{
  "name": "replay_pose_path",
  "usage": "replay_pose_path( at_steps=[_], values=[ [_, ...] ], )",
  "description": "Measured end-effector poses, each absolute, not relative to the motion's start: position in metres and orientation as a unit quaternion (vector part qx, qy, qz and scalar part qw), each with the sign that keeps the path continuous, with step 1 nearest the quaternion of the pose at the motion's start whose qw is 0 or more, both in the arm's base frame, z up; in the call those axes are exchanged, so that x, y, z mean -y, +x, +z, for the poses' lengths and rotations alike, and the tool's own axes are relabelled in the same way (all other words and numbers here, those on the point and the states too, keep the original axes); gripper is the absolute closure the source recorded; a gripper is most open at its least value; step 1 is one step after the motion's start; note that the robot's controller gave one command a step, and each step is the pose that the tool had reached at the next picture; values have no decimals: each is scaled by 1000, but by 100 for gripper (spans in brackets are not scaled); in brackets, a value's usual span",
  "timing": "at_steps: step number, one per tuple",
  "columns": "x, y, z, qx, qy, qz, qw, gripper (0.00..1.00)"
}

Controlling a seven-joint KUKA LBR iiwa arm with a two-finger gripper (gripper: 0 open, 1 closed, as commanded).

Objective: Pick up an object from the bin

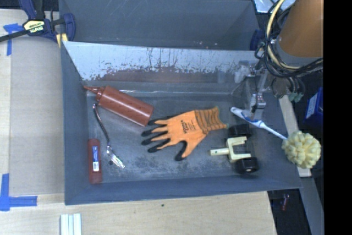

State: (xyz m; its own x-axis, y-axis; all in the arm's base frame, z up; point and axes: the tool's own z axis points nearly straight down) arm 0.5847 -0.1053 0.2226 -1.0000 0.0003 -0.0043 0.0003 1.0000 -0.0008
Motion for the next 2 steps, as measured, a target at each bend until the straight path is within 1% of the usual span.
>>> replay_pose_path(
  at_steps=[1,2],
  values=[
    [50,594,157,-997,-71,-1,4,0],
    [-23,581,144,-999,-37,-2,7,0]
  ],
)
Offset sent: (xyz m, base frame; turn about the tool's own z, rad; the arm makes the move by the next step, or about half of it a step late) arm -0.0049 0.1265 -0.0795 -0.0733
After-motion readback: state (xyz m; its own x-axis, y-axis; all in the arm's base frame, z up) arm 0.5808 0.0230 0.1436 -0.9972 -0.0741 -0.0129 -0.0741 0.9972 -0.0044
